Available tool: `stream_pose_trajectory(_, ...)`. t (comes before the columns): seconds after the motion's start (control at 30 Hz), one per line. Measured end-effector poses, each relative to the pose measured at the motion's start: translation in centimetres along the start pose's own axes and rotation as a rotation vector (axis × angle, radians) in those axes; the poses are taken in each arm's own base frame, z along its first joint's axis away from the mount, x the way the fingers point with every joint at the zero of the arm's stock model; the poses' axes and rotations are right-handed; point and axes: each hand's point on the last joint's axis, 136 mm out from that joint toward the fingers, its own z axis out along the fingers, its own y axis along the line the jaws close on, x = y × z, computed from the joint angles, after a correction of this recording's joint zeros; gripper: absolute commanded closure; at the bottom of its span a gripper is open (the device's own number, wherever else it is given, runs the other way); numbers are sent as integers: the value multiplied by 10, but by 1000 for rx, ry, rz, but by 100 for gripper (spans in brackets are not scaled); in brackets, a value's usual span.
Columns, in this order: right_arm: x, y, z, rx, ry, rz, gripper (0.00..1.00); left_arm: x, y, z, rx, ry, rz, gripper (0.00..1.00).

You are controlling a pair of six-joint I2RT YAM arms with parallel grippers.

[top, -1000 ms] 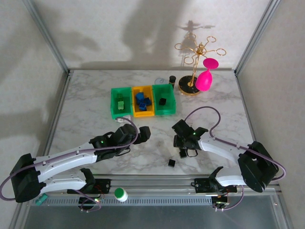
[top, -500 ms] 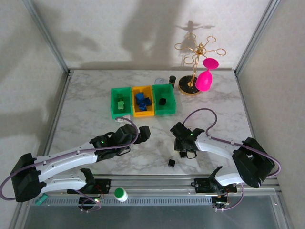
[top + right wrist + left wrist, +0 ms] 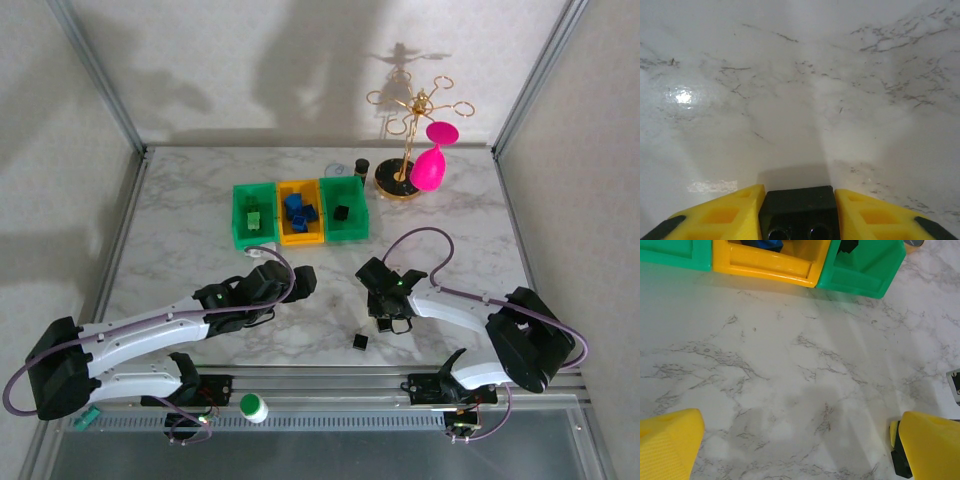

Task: Sort the legos into containers by color
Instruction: Pick up the lego from the bottom-center of the table, then place the lego in the container.

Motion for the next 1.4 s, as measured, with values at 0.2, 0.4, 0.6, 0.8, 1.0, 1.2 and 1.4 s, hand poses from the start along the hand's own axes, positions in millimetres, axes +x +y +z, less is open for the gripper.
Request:
stream_pose_trajectory(0.2,-2,-1,-1,7,-12,-4,65,0,0,0,-1,-1,0,0)
stream_pose_trajectory(0.4,-30,13,-18,-10,-83,-21,65,-9,-5,-3,0,-23,2,0)
stream_pose_trajectory(0.6,-83,38,-46,-60,-193,-35,64,-24,-11,-8,1,-61,10,0)
stream_pose_trajectory(0.8,-154,59,-51,-72,-284,-39,63,-50,-9,-12,-14,-113,-5,0)
stream_pose_trajectory(1.0,-217,77,-37,-69,-331,-46,62,-79,4,-13,-50,-170,-41,0)
stream_pose_trajectory(1.2,-255,91,-20,-88,-352,-43,62,-89,12,-14,-71,-191,-46,0)
stream_pose_trajectory(1.4,-275,101,-2,-99,-349,-48,61,-92,16,-13,-78,-194,-50,1)
